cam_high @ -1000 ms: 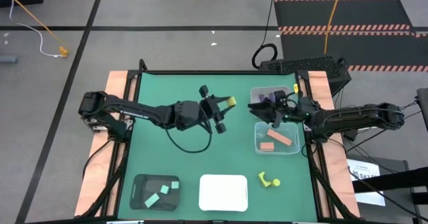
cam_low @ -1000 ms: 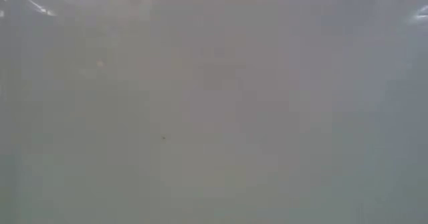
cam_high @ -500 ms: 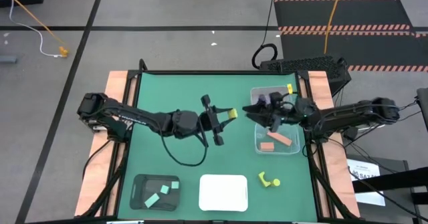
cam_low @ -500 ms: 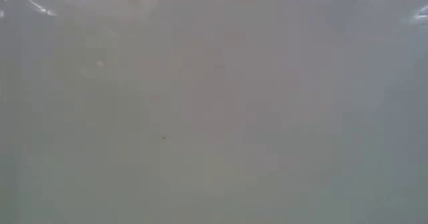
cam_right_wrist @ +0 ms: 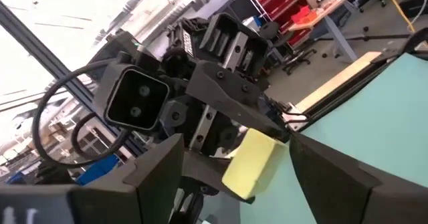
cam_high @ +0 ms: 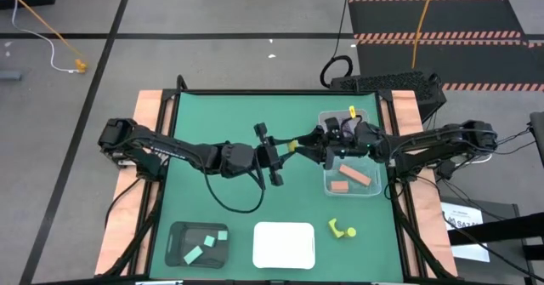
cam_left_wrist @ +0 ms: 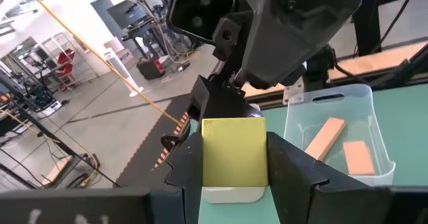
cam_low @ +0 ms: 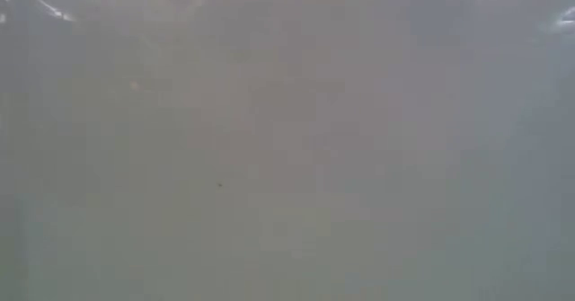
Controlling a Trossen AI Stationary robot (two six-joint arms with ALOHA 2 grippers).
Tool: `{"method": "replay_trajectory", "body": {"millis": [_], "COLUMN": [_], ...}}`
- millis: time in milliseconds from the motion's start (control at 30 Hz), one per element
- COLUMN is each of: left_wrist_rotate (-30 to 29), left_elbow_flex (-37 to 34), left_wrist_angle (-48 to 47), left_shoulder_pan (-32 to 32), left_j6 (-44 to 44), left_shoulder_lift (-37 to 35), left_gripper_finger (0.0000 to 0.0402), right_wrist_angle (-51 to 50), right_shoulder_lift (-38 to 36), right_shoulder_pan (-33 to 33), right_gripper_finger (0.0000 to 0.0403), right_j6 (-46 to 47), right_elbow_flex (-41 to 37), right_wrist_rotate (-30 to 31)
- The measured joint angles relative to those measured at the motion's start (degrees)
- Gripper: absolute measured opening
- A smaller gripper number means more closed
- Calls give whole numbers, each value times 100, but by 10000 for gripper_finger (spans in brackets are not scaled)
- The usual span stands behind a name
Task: Sort & place blocks by color
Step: Put the top green block into the white bin
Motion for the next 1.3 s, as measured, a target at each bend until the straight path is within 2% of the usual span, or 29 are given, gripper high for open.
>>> {"method": "replay_trajectory", "body": {"millis": [233,367,500,667,833,967,1167,1300], "left_wrist_rotate": [-1,-11,-28,-68,-70,-102,-294,-332], "left_elbow_flex": [0,0,0,0,0,0,0,0], "left_wrist_angle": [-97,-195,-213,-284,-299,-274,-316,-515], "left_shoulder_pan": [15,15,15,22,20,-3,-15,-11], "left_j6": [189,217,250,474,294,33,-960,-1403], "left_shoulder_lift": [-2,-2,-2,1,1,1,-8,-8], "left_gripper_finger": [129,129,138,153,149,172,215,229], "right_wrist_angle": [-136,-311,-489,-553,-555,-698,-1996,-2632], "right_shoulder_lift": [396,471,469,469,466,361,-199,-514], "right_shoulder_pan": [5,5,-53,-95,-131,-238,-354,-207], "right_gripper_finger": [263,234,167,43,38,38,38,38], "right_j6": [130,372,742,936,959,726,-63,-447], "right_elbow_flex": [266,331,327,327,327,327,316,316], "right_wrist_rotate": [3,5,9,11,-26,-136,273,-4]}}
